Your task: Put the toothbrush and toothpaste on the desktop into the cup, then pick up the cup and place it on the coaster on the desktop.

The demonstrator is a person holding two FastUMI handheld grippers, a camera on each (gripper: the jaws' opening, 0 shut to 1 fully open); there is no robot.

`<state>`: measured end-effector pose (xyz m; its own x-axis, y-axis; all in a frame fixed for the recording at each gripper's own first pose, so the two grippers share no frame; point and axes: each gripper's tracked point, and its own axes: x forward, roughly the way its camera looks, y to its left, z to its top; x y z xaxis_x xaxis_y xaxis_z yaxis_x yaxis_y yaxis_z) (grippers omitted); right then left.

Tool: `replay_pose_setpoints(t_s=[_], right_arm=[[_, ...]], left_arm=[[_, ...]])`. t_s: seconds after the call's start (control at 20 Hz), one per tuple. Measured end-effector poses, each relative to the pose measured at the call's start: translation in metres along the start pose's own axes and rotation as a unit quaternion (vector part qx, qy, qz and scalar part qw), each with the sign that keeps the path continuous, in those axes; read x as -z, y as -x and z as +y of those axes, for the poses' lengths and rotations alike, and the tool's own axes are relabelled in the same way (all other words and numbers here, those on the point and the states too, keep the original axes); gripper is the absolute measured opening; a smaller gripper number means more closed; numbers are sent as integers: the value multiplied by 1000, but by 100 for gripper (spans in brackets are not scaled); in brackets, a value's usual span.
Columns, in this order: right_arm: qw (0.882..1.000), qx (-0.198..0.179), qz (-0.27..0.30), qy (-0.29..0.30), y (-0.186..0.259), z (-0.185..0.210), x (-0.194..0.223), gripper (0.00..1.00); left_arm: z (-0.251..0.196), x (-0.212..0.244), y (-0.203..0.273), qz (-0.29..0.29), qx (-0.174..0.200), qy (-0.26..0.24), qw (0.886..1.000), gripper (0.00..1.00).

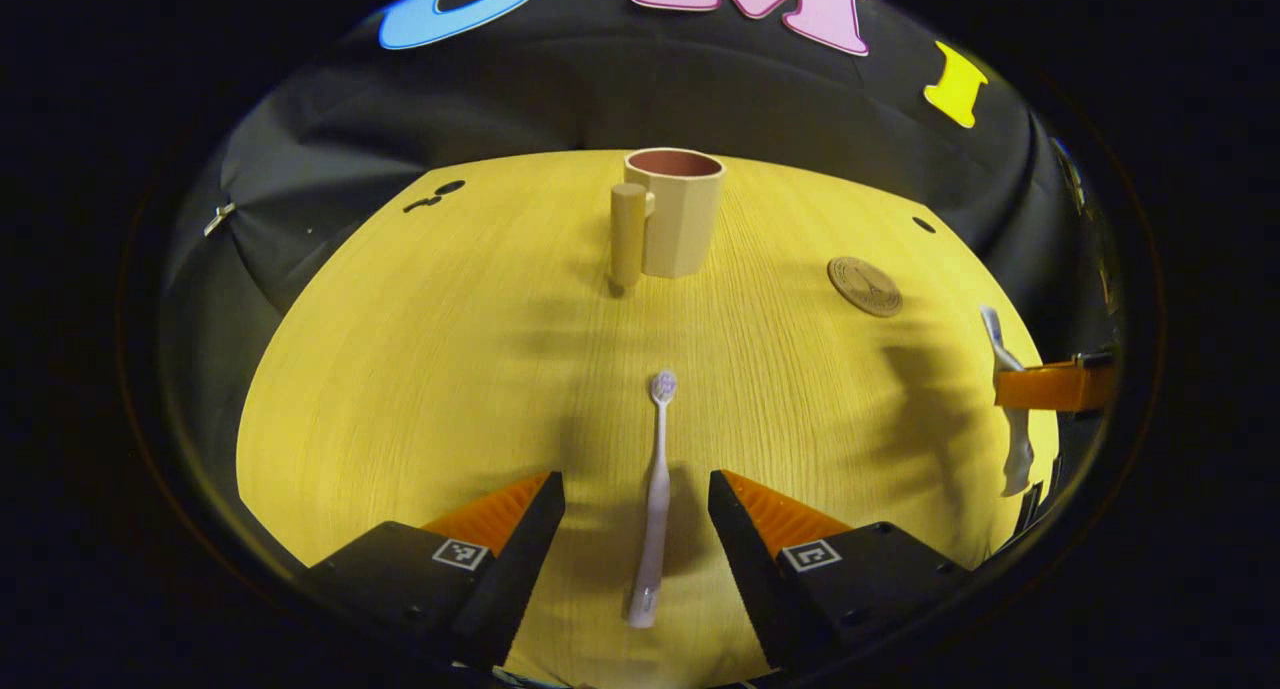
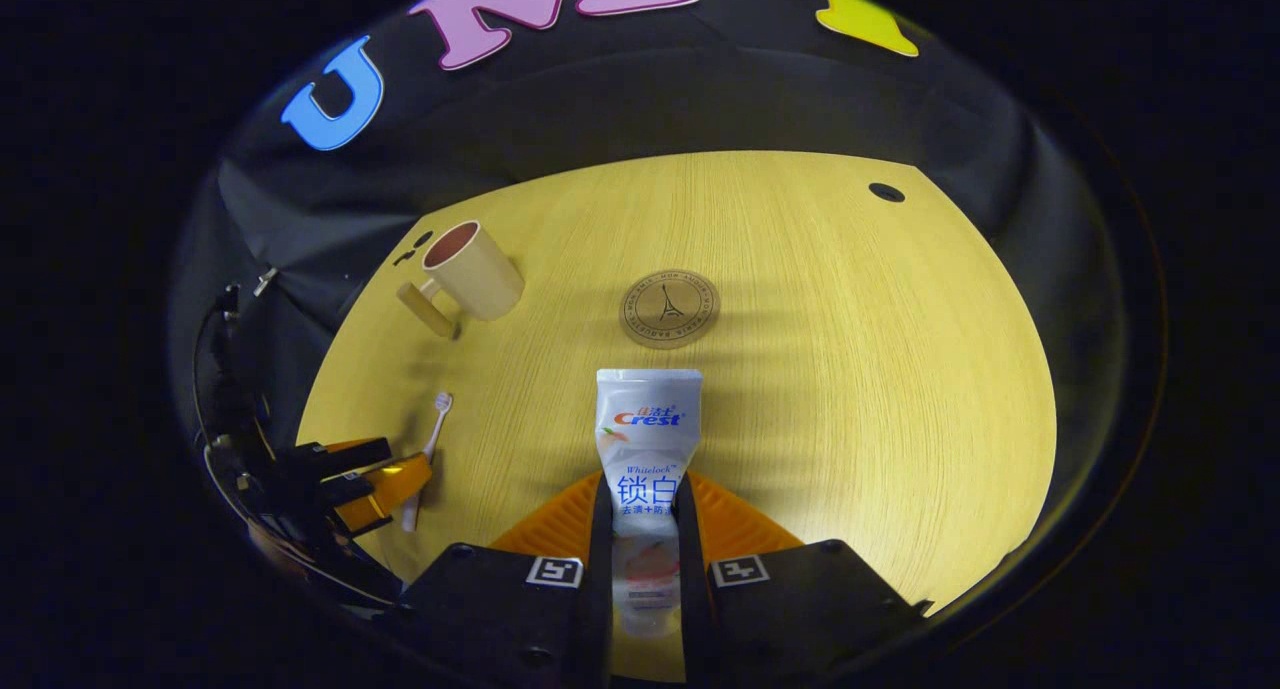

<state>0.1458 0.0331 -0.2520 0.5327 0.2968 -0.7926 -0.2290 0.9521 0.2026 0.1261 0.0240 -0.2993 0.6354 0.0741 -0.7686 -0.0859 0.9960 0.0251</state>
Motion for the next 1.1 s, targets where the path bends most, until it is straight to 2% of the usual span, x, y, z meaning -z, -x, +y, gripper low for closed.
replay_pose_setpoints(t_s=[0.15,0.25,0.35,0.4,0.45,0.6,0.65,0.75,0.8,0.85,1.1], right_arm=[[1000,-2,-17,21,4,-2,-11,31],[999,-6,-28,28,7,-2,-19,31],[999,-8,-39,37,9,-4,-27,31],[998,-11,-44,41,10,-4,-30,31],[998,-16,-47,45,10,-3,-33,31],[997,-25,-50,49,11,-2,-36,31],[997,-28,-50,49,10,-1,-37,31],[997,-30,-50,50,10,1,-40,32],[997,-29,-52,53,9,2,-43,31],[996,-27,-56,56,9,3,-48,31],[993,-31,-85,78,7,22,-76,31]], left_arm=[[-3,8,-7,25,-4,-15,1000,91],[-7,19,-10,45,3,-11,999,88],[-7,18,-12,42,-3,-5,999,84],[-5,14,-15,38,-5,1,999,70],[-5,12,-14,36,-8,5,999,66],[-5,12,-14,43,-8,3,999,27],[-6,13,-15,46,-9,4,999,18],[-6,11,-14,48,-8,-4,999,14],[-7,11,-13,47,-4,-5,999,5],[-7,10,-14,44,1,-4,999,9],[-8,11,-9,30,19,29,999,6]])
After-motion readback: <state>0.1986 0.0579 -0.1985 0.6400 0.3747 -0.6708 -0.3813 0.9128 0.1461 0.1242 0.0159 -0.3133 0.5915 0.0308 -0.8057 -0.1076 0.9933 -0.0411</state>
